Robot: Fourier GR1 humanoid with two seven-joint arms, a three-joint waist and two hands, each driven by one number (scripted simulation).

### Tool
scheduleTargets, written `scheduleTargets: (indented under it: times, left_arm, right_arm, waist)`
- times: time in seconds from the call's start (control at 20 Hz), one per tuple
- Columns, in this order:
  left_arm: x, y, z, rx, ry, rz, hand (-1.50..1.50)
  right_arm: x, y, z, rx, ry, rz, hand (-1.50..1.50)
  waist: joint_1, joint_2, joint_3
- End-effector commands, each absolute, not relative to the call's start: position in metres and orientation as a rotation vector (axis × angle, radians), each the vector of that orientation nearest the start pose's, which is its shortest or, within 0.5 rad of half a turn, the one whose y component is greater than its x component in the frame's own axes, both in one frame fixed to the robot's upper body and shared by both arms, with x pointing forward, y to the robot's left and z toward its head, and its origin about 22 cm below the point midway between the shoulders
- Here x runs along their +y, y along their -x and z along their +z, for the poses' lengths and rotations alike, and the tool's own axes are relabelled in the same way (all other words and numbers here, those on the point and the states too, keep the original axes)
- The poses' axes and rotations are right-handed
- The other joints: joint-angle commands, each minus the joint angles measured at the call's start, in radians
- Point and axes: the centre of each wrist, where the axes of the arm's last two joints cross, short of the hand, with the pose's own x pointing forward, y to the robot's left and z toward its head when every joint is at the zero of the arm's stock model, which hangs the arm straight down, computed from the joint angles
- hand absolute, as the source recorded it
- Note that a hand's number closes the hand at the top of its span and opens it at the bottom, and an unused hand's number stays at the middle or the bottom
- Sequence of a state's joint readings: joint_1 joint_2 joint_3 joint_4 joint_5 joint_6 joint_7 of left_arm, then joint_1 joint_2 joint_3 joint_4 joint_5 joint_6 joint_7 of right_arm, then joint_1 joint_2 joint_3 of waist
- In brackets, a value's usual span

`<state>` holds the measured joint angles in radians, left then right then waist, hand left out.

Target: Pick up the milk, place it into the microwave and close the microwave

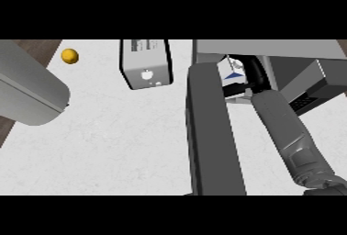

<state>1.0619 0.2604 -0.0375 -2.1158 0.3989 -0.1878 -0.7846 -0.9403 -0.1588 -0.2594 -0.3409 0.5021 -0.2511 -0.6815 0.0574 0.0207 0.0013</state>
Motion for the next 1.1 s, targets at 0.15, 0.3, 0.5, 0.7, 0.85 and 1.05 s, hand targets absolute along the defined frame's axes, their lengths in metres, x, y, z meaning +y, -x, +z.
scheduleTargets:
  times: [0.15, 0.3, 0.5, 0.7, 0.85, 1.05]
  left_arm:
    - [0.302, -0.005, 0.02, -1.943, -0.042, 0.207, -1.5]
    - [0.306, -0.016, 0.026, -1.951, -0.031, 0.201, -1.5]
    - [0.311, -0.016, 0.021, -1.934, -0.021, 0.175, -1.5]
    - [0.312, -0.025, 0.026, -1.932, -0.009, 0.134, -1.5]
    - [0.315, -0.029, 0.031, -1.938, -0.009, 0.097, -1.5]
    - [0.31, -0.027, 0.025, -1.938, 0.047, 0.079, -1.5]
  right_arm:
    - [-0.233, -0.433, 0.026, -1.835, 0.646, 0.448, 1.5]
    - [-0.214, -0.438, 0.032, -1.825, 0.699, 0.353, 1.5]
    - [-0.229, -0.435, 0.027, -1.864, 0.758, 0.358, -1.5]
    - [-0.228, -0.433, 0.021, -1.811, 0.847, 0.462, -1.5]
    - [-0.225, -0.433, 0.022, -1.817, 0.769, 0.482, -1.5]
    - [-0.216, -0.43, 0.013, -1.831, 0.687, 0.459, -1.5]
  waist:
    - [0.029, 0.018, 0.001]
    - [0.039, 0.026, 0.002]
    - [0.057, 0.034, 0.003]
    - [0.065, 0.038, 0.002]
    - [0.071, 0.04, 0.004]
    - [0.08, 0.037, 0.005]
